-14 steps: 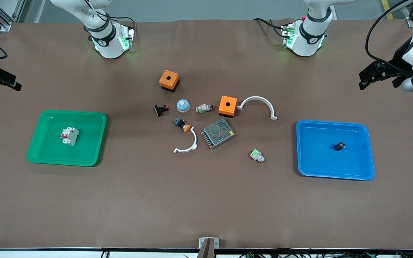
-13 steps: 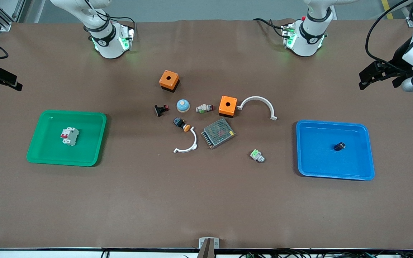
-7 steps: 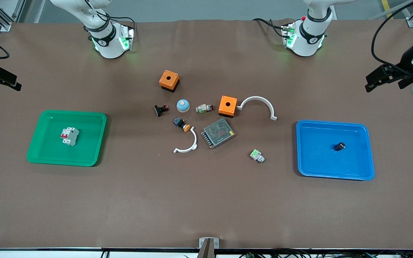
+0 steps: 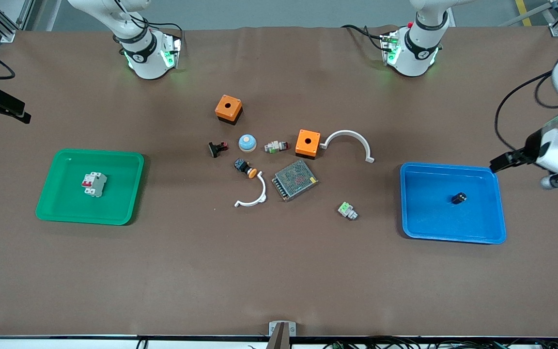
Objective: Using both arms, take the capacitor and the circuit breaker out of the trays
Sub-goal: 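Move the left gripper down to the black capacitor in the blue tray, then grasp the capacitor with the left gripper while the right gripper grasps the breaker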
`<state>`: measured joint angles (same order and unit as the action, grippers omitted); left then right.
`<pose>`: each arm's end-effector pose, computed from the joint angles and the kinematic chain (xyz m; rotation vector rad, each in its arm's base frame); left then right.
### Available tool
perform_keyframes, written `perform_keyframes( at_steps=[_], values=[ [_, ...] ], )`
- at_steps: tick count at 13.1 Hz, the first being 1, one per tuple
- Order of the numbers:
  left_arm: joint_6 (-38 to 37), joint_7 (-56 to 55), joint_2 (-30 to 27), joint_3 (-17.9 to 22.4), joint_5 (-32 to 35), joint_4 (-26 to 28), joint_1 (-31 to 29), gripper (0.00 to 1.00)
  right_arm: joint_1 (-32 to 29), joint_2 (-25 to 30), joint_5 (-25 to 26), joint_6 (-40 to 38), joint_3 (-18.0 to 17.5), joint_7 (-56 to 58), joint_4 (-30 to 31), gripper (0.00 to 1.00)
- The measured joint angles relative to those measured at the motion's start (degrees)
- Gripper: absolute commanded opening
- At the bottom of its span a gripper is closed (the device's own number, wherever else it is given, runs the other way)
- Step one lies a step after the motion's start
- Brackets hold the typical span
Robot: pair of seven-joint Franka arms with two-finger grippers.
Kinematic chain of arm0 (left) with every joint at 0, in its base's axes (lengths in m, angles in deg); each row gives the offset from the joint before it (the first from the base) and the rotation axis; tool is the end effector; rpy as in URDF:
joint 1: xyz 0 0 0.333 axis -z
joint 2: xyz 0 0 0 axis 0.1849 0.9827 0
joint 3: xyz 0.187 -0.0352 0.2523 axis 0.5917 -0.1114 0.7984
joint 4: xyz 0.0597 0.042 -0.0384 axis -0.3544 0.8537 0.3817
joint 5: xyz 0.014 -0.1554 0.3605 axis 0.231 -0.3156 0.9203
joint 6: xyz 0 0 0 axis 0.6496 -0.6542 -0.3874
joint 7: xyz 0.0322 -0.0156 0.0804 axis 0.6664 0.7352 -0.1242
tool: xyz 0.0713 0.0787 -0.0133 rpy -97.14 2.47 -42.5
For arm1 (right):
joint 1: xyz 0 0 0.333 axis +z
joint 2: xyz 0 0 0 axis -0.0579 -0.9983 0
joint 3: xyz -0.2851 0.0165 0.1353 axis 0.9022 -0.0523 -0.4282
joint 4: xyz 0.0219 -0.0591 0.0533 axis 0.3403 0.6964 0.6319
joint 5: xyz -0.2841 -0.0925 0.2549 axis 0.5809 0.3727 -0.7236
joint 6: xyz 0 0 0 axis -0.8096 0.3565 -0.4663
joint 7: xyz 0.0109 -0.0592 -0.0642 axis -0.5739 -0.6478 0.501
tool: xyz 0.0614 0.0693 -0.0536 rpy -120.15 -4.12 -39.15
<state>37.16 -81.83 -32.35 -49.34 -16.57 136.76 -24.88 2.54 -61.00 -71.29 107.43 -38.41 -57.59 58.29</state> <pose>0.5736 0.0481 0.4369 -3.0677 -0.3991 0.0037 0.5248 -0.0637 0.6236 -3.1268 0.0585 0.0826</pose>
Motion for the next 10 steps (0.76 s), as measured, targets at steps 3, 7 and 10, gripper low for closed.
perform_keyframes(
  at_steps=[3,7,10],
  values=[
    [10.52,-1.27,2.29,-0.02,0.01,8.20,-0.88,1.00,0.00,0.02,-0.04,0.98,0.01,0.93,-0.02,1.00],
    [17.11,-1.19,9.03,-0.01,0.01,9.99,-2.24,0.97,-0.84,-0.89,-0.05,1.29,0.13,1.10,-0.23,1.00],
    [22.24,-1.19,13.69,-0.17,0.02,9.73,-2.21,0.90,-2.78,-6.95,-0.02,5.93,0.16,1.41,-0.30,1.00]
  ],
)
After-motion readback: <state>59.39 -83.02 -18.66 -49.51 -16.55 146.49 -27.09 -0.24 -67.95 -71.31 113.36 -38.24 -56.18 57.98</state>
